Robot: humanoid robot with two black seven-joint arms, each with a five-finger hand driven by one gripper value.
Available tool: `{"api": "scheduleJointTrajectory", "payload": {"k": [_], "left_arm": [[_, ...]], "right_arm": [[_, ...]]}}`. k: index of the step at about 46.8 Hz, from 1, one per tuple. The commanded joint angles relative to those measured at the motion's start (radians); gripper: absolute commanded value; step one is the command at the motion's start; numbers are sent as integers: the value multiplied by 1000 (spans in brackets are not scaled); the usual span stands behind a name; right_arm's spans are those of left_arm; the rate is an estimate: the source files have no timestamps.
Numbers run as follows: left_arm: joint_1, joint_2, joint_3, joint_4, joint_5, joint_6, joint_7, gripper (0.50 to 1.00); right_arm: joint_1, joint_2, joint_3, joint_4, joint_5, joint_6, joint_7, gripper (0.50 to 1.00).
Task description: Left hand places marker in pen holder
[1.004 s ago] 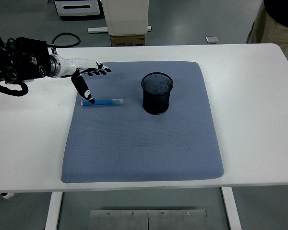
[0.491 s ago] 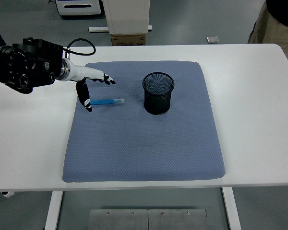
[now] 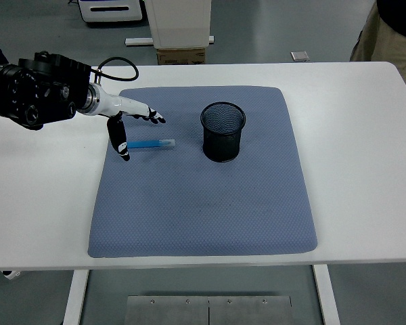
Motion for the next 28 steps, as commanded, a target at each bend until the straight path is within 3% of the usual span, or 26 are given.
{"api": "scheduleJointTrajectory", "payload": {"k": [1, 28], "left_arm": [[-4, -4, 1, 1, 1, 0, 4, 1000], [15, -52, 1, 30, 27, 6, 99, 1000]], "right_arm": [[0, 0, 0, 0, 0, 0, 0, 1000], [0, 0, 0, 0, 0, 0, 0, 1000]]}}
